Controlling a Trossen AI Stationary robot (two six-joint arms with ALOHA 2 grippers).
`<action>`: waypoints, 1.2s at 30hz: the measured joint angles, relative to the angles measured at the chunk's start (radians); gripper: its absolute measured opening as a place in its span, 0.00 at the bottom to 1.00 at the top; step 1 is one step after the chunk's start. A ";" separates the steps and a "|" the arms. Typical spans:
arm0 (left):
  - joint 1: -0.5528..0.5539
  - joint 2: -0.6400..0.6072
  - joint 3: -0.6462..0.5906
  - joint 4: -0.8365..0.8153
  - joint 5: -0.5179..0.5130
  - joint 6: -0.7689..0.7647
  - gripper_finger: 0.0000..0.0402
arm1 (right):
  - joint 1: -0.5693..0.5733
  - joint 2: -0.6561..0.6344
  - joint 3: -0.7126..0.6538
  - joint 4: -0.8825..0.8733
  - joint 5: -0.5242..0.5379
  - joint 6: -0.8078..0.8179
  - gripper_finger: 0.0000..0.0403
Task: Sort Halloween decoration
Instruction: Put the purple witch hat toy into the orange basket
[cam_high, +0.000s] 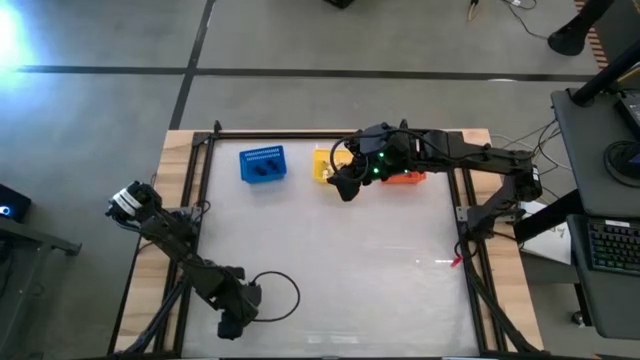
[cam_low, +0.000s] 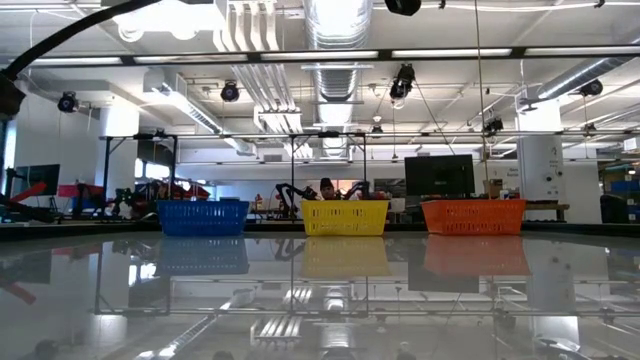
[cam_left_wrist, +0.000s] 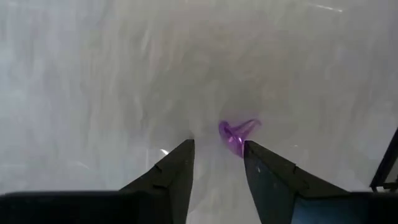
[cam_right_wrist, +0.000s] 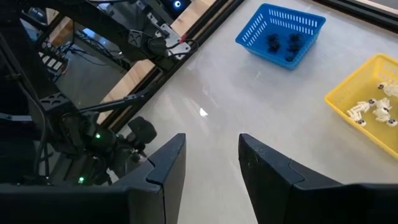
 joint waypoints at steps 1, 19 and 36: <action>0.000 0.000 -0.001 0.000 0.000 0.000 0.31 | 0.000 0.000 0.000 0.000 0.000 0.000 0.34; -0.002 -0.003 -0.042 0.177 -0.003 0.021 0.01 | 0.000 0.000 0.000 0.000 0.000 0.002 0.35; 0.013 -0.043 -0.034 0.174 -0.088 0.083 0.00 | 0.000 -0.001 0.000 -0.003 0.000 -0.004 0.35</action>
